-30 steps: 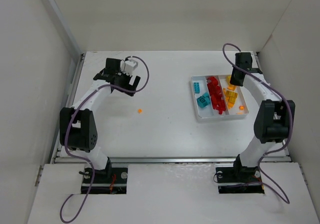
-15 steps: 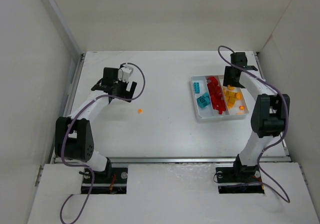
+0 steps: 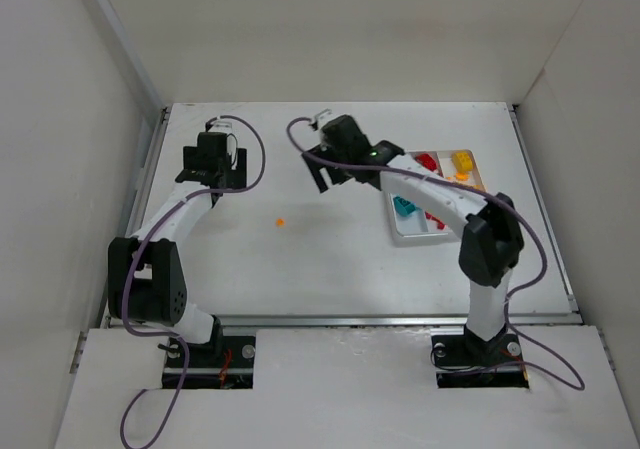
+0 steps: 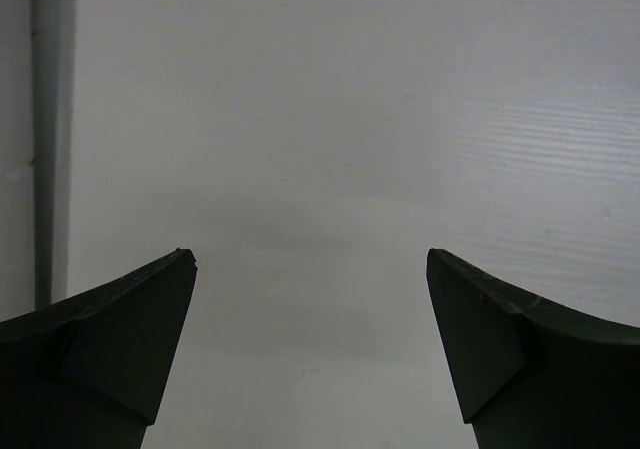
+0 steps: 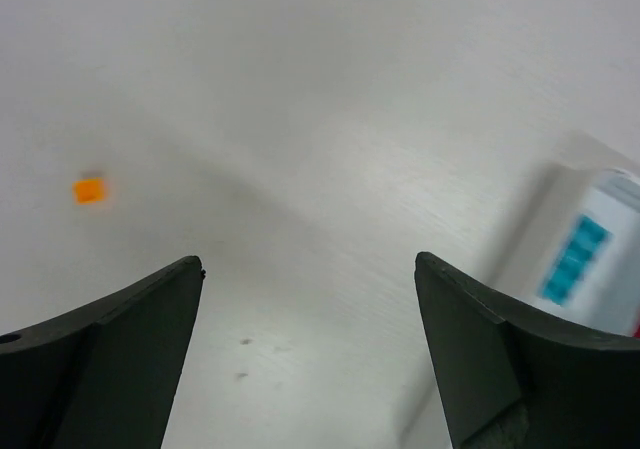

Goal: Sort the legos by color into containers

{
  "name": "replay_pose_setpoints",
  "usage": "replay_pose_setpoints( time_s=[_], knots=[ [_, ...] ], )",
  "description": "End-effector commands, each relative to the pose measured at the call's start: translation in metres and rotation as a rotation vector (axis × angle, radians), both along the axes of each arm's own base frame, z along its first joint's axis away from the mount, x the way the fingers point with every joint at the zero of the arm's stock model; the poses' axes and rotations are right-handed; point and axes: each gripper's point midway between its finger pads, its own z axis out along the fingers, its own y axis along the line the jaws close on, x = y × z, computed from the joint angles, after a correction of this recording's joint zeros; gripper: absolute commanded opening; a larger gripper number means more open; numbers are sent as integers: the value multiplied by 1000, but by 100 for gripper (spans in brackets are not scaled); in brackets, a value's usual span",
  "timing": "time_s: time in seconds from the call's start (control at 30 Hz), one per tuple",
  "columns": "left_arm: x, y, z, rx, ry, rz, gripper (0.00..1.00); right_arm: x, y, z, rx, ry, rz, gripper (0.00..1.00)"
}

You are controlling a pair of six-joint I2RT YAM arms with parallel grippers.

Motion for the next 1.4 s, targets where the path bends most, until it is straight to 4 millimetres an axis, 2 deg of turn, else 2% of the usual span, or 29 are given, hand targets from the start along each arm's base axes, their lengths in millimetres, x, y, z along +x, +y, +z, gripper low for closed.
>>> replay_pose_setpoints(
  time_s=[0.0,0.03,0.07,0.13,0.2,0.27,0.3,0.33,0.47,0.53,0.57,0.63,0.7,0.73,0.8,0.87,1.03,1.13,1.17,1.37],
  knots=[
    [-3,46,37,70,-136,297,100,-15,62,-17,32,51,155,92],
    [-5,51,39,82,-144,326,100,-21,74,-21,36,66,175,92],
    [-5,54,39,75,-147,342,100,-34,95,-22,44,69,224,92],
    [-7,59,48,79,-189,375,100,-40,117,-33,44,83,264,92],
    [-19,63,49,146,-209,423,100,-47,138,-37,75,99,307,92],
    [-19,62,66,202,-270,427,100,-46,148,-51,100,147,290,92],
    [-23,68,66,185,-280,456,100,-46,150,-56,102,156,281,90],
    [-25,73,74,178,-301,471,100,-44,155,-65,101,170,289,89],
    [-43,88,89,235,-346,540,100,-40,161,-85,95,200,271,80],
    [-49,93,89,251,-349,552,100,-55,170,-91,89,224,295,79],
    [-50,95,96,256,-369,561,100,-57,172,-99,70,224,291,79],
    [-52,95,92,260,-361,560,100,-63,176,-107,39,213,287,79],
    [-50,92,89,242,-354,545,100,-73,177,-125,-5,228,289,77],
    [-48,89,88,223,-357,534,100,-73,178,-125,-5,228,289,77],
    [-48,88,86,220,-348,525,100,-77,176,-138,-16,259,286,76],
    [-48,90,85,209,-350,531,100,-76,173,-139,-26,259,267,73],
    [-52,101,84,200,-336,567,100,-73,165,-156,-77,262,250,66],
    [-49,99,84,172,-333,550,100,-75,165,-162,-85,270,262,52],
    [-51,102,82,177,-323,558,100,-73,168,-158,-77,263,263,43],
    [-46,99,84,157,-325,545,100,-71,171,-155,-68,255,264,41]
  ],
)
